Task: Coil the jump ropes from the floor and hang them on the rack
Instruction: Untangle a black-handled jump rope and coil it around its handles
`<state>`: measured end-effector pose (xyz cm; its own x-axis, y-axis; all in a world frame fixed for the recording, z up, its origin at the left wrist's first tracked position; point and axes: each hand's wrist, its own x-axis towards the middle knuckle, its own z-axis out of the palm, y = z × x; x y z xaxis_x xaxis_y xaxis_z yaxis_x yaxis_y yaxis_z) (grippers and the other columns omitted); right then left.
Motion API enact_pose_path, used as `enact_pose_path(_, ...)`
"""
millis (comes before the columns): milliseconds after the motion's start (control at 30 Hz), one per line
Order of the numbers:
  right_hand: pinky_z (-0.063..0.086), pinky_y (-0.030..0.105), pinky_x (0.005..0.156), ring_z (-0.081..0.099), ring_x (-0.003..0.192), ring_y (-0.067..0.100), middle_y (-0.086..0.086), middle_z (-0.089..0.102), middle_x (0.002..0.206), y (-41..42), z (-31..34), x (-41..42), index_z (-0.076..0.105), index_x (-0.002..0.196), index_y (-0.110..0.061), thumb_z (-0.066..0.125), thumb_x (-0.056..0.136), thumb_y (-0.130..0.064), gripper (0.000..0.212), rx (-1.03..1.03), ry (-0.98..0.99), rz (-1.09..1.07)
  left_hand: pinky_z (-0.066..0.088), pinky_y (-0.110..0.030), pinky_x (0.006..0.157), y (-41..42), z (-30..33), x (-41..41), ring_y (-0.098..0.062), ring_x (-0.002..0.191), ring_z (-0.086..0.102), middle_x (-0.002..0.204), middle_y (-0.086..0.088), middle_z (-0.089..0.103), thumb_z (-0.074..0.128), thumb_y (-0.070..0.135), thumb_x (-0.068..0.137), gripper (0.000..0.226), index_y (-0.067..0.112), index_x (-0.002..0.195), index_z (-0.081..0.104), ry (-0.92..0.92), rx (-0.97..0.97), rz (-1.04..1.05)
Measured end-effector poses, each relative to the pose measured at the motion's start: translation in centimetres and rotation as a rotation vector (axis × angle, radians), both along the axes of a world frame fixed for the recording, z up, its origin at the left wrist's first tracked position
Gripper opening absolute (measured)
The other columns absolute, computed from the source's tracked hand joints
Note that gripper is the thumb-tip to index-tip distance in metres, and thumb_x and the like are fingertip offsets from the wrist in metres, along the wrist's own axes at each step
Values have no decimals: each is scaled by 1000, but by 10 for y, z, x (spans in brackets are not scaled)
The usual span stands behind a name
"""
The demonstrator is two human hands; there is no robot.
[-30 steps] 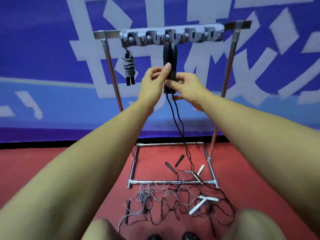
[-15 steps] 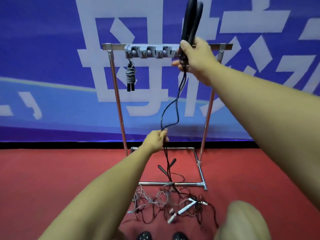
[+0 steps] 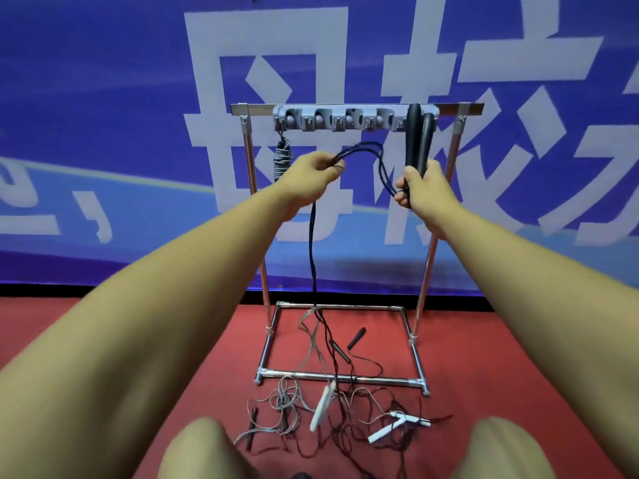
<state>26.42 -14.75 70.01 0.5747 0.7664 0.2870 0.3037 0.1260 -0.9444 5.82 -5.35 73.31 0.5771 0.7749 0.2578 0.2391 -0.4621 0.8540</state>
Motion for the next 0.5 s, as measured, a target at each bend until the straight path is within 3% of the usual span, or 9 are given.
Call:
enact_pose_path(100,49,30,70,54,69,16,4,53,91,0,2,-5,37,127,-9,35,111,-22,21,31,13,-22,36,-35,110,-9,19,3,-16,136,46,145,1,55,46,22,102,38,23,137,60,-8,-38,-53)
enact_pose_path(167,51,27,64,63,72,19,4,52,92,1,1,-12,37,120,-11,35,111,-23,16,35,56,8,29,-39,119,-16,26,6,-12,145,38,155,1,47,40,27,105,43,20,145,53,-65,-125,-73)
enact_pose_path(233,54,28,60,71,80,24,6,51,94,2,-2,-20,38,115,-11,35,111,-23,13,43,114,64,27,-40,121,-21,27,8,-8,146,38,154,3,48,41,32,106,42,18,143,55,-162,-213,-73)
enact_pose_path(367,62,42,84,73,96,36,8,50,93,4,-9,-36,43,116,-6,36,112,-20,16,96,280,192,24,-41,121,-21,31,8,-10,147,35,151,6,51,36,49,106,52,17,140,59,-287,-291,-96)
enact_pose_path(500,63,36,85,73,93,31,10,56,92,7,-10,-44,48,117,0,39,111,-17,19,124,387,230,25,-43,121,-21,40,4,-13,150,32,160,1,42,31,68,101,74,15,147,53,-282,-295,-136)
